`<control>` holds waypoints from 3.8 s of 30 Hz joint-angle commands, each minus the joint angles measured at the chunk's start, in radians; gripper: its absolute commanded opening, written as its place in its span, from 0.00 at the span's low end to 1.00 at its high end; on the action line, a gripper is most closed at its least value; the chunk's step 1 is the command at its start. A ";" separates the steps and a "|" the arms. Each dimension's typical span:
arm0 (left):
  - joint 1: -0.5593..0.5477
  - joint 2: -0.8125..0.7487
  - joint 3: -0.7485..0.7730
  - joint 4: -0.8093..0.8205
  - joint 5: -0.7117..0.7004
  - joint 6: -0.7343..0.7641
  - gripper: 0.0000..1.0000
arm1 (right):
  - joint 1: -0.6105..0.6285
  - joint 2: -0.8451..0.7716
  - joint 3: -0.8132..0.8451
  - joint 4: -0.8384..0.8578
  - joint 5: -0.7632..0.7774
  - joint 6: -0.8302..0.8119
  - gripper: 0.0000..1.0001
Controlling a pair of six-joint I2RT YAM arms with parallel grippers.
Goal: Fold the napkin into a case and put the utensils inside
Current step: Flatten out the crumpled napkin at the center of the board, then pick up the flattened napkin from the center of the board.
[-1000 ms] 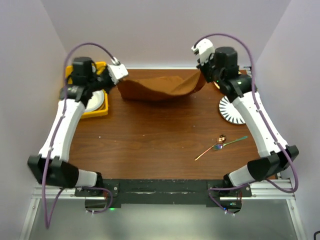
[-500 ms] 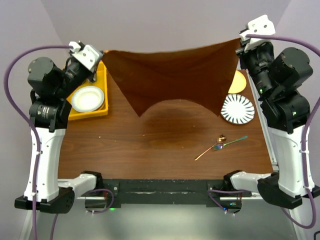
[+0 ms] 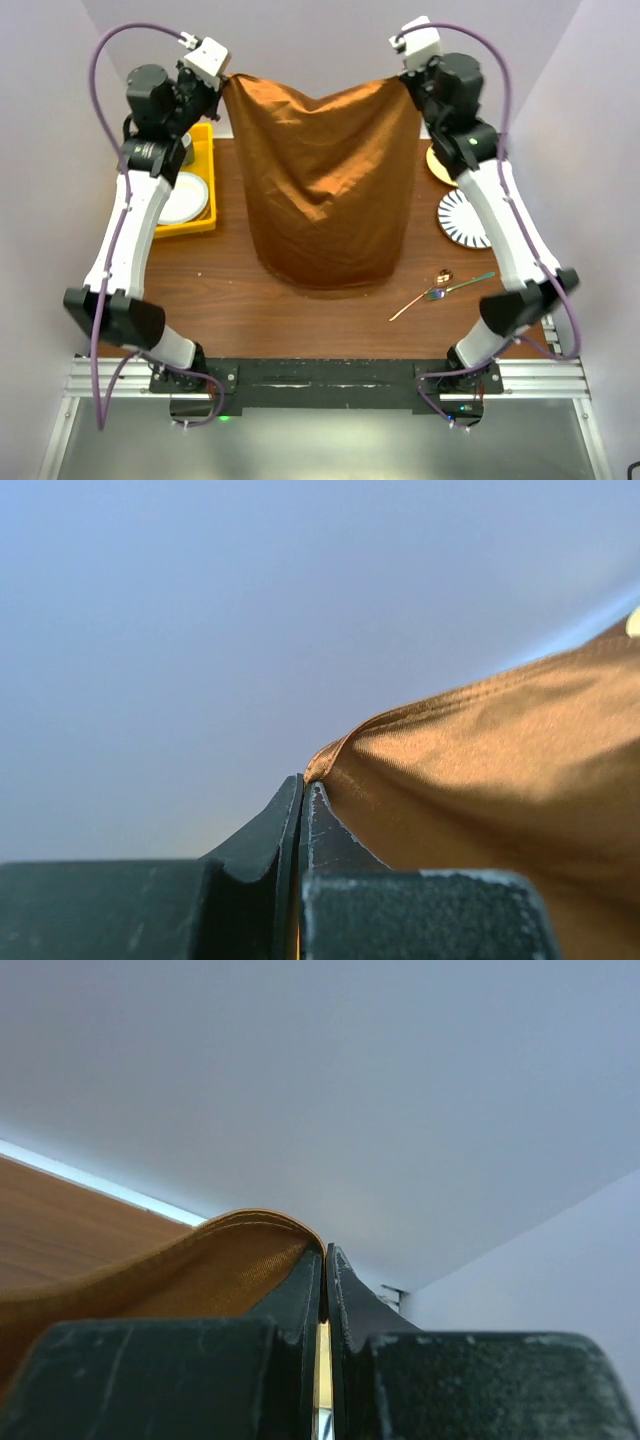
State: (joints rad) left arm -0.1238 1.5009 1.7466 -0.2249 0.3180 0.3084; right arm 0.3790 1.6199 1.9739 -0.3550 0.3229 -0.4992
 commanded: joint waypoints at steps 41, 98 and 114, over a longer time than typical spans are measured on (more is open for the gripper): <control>0.062 -0.125 -1.012 -0.180 0.310 0.788 0.00 | -0.034 -0.150 -1.018 0.067 -0.383 -0.320 0.00; 0.009 -0.077 -1.012 -0.306 0.105 0.686 0.42 | -0.003 -0.029 -0.919 -0.440 -0.593 -0.167 0.79; 0.047 0.105 -0.441 0.353 0.016 -0.136 0.73 | -0.071 0.376 -0.089 -0.156 -0.363 0.319 0.95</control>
State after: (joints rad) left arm -0.0853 1.4837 1.2373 -0.1600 0.4923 0.4366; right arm 0.3122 1.8145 1.7172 -0.5900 -0.1661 -0.3599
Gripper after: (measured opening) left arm 0.685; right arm 0.935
